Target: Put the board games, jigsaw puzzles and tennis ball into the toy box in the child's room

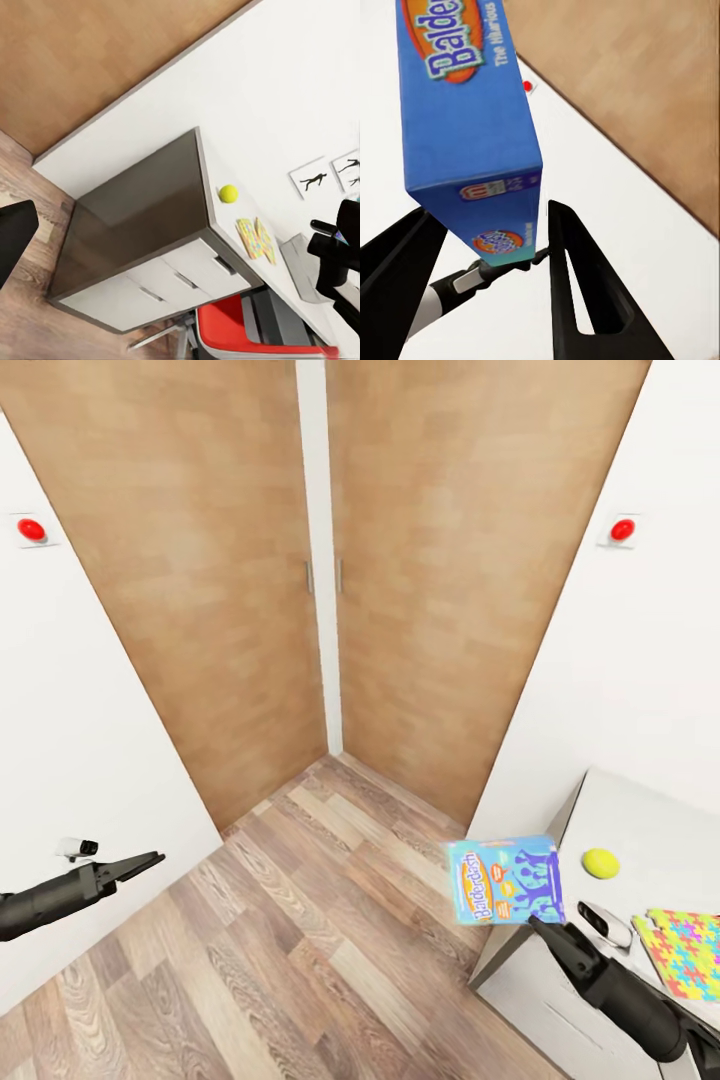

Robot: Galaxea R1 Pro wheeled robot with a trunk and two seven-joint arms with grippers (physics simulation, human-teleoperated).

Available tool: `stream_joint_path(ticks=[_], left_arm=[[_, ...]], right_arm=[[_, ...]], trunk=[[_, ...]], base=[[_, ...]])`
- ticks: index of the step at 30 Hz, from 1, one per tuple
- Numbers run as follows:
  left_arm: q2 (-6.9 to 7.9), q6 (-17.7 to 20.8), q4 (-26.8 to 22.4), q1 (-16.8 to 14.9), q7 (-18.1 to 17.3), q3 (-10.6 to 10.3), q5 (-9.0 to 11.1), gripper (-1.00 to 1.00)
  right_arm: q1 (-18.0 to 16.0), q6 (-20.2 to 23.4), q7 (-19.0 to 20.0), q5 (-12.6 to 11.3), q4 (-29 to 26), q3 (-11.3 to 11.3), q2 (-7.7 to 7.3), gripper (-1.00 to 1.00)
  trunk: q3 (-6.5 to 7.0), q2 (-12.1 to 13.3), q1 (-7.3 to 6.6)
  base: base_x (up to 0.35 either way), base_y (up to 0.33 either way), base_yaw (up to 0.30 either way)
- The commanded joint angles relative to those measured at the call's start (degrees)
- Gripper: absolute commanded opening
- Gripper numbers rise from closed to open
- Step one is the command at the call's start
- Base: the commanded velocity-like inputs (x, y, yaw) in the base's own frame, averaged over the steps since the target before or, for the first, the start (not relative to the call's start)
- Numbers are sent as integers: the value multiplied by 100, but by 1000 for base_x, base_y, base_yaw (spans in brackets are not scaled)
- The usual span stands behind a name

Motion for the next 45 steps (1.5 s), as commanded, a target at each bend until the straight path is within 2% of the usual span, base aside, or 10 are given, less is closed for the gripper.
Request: stream_joint_path(ticks=[1, 11, 30, 38, 45], left_arm=[[1, 60, -1, -3, -21, -5, -1, 100], [-43, -96, -1, -1, -28, -14, 0, 100], [-68, -134, -1, -4, -29, -15, -3, 100], [-70, -134, -1, 0, -29, -17, -3, 100], [-71, -134, -1, -1, -29, -19, -3, 100]], right_arm=[[48, 66, 19, -8, -50, -79, -6, -100], [270, 134, 22, -21, -314, -474, -16, -100], [278, 137, 22, -20, -323, -545, -15, -100], [284, 137, 22, -22, -316, -687, -15, -100], [287, 129, 22, -22, -316, -711, -15, -100]], trunk=[[-1, -10, 4], [88, -10, 4], [258, -10, 4], [329, -10, 4], [391, -10, 4]], base=[[0, 0, -146], [0, 0, -145], [0, 0, -144], [0, 0, -147], [0, 0, -152]])
